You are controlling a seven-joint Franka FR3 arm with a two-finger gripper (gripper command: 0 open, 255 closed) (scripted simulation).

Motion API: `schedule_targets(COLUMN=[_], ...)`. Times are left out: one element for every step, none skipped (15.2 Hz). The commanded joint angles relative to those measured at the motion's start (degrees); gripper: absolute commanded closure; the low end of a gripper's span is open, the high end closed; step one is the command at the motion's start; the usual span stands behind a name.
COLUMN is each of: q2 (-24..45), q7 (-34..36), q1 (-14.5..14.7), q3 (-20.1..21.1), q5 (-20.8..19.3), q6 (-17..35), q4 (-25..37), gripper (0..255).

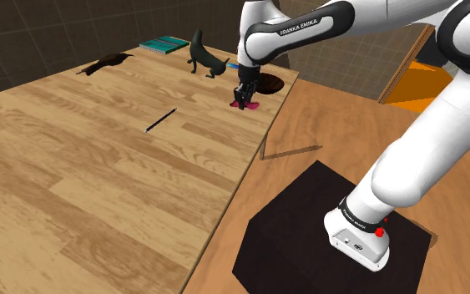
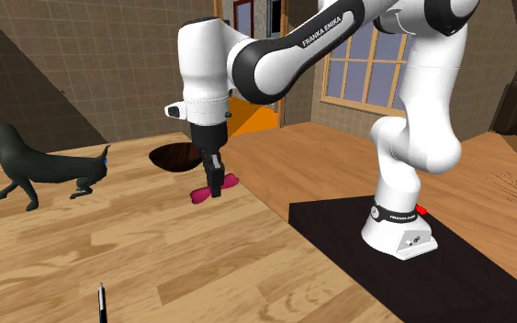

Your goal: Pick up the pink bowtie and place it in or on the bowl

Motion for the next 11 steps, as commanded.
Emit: schedule_targets(q2=[-0.67, -0.92, -1.15, -1.38, -1.59, -1.79, -1.97, -2.15, -2.31, -2.46, -2.60], q7=[-0.12, -0.18, -0.24, -0.30, -0.36, -0.42, -0.48, -0.53, -0.59, -0.64, -0.69], q1=[0.02, 0.02, 0.02, 0.03, 0.03, 0.03, 0.03, 0.04, 0.04, 0.04, 0.04], q3=[0.01, 0.01, 0.01, 0.01, 0.01, 0.01, 0.01, 0.01, 0.01, 0.01, 0.02], q5=[0.11, 0.15, 0.19, 0.23, 0.27, 0.30, 0.34, 0.37, 0.40, 0.43, 0.46], q6=[-1.48, -2.24, -2.99, -3.74, -4.49, -5.25, -6.00, -6.76, -7.51, -8.27, -9.02], q4=[0.79, 1.30, 1.82, 2.35, 2.90, 3.45, 4.02, 4.60, 5.20, 5.81, 6.43], gripper=[255, 255, 255, 255, 255, 255, 255, 255, 255, 255, 255])
